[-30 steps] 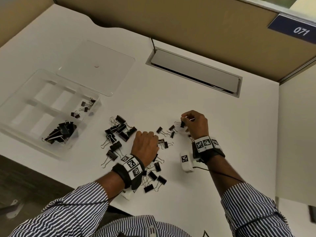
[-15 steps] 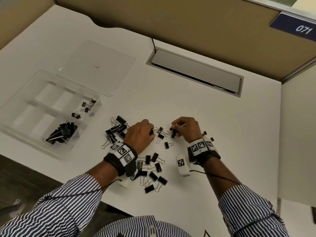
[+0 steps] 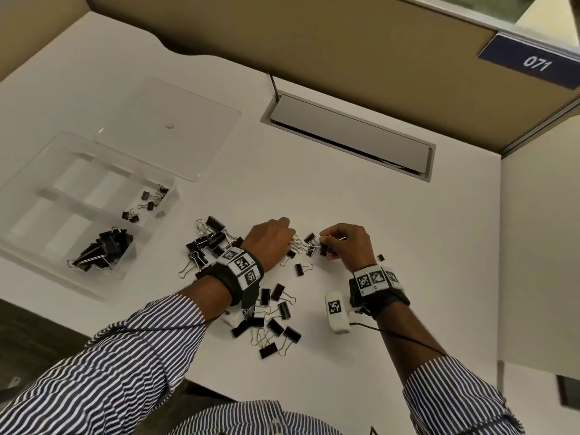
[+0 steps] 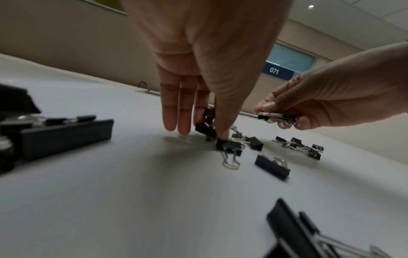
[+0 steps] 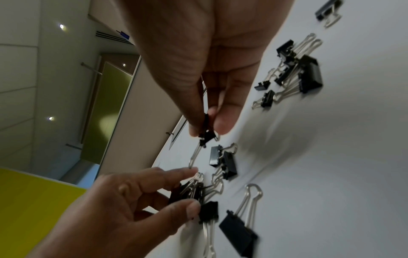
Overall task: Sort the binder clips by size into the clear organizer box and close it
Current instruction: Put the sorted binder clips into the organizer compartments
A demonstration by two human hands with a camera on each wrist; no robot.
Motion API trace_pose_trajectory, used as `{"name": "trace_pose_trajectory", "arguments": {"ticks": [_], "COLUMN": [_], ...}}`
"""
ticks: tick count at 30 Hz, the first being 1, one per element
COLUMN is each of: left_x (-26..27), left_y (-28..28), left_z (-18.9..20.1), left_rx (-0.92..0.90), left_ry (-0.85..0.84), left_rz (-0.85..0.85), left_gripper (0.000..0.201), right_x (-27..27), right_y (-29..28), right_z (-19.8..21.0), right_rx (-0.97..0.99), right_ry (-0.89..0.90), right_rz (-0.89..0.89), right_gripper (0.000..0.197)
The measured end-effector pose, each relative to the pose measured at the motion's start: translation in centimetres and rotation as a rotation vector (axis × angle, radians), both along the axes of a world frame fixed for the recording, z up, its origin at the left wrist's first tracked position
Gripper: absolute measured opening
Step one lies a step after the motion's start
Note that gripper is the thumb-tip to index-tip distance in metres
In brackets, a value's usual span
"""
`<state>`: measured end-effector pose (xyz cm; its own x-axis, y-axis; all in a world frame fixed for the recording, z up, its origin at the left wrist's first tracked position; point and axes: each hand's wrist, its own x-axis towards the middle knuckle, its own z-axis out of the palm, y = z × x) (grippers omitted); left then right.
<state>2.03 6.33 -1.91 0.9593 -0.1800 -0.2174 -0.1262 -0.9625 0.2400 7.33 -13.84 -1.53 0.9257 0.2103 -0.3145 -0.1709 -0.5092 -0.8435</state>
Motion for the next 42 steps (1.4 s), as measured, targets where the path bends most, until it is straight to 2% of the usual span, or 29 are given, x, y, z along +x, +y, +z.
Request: {"name": "trace_pose_trajectory", "arguments": {"ticks": [5, 12, 15, 21, 26, 33, 37, 42], "left_x": [0.8, 2.1, 1.9, 1.0, -0.3, -2.6, -3.8, -5.4], "left_y": [0.0, 0.6, 1.0, 2.1, 3.9, 6.0, 7.5, 11.6], "left_z": [0.2, 1.1, 0.8, 0.8, 1.1, 2.4, 3.6, 5.9], "left_rx": [-0.01, -0.138, -0.171, -0.253, -0.459, -0.895, -1.028, -1.162], "left_ry": [-0.001, 0.075, 0.049, -0.013, -0.017, 0.08, 0.099, 0.055], "left_rz": [-0.005, 0.253, 0.377, 0.487, 0.668, 0.886, 0.926, 0.944], "left_gripper": [0.018, 0.015, 0.011, 0.02, 0.028, 0.025, 0.027, 0.028], "right_x": [-0.5, -1.0, -1.2, -1.3, -1.3, -1.8, -1.9, -2.2], "right_y": [0.3, 0.7, 0.7, 0.6, 1.0, 3.2, 5.6, 11.4], "right_z": [-0.1, 0.3, 0.4, 0.7, 1.0, 1.9, 3.1, 4.9], "right_rx": [-0.003, 0.001, 0.001, -0.01, 0.001, 0.057, 0.11, 0.211], "right_ry": [0.002, 0.0, -0.001, -0.031, -0.037, -0.011, 0.007, 0.03], "right_rz": [0.009, 0.029, 0.03, 0.05, 0.057, 0.085, 0.085, 0.104], "right_gripper": [0.003, 0.007, 0.008, 0.012, 0.017, 0.002, 0.005, 0.002]}}
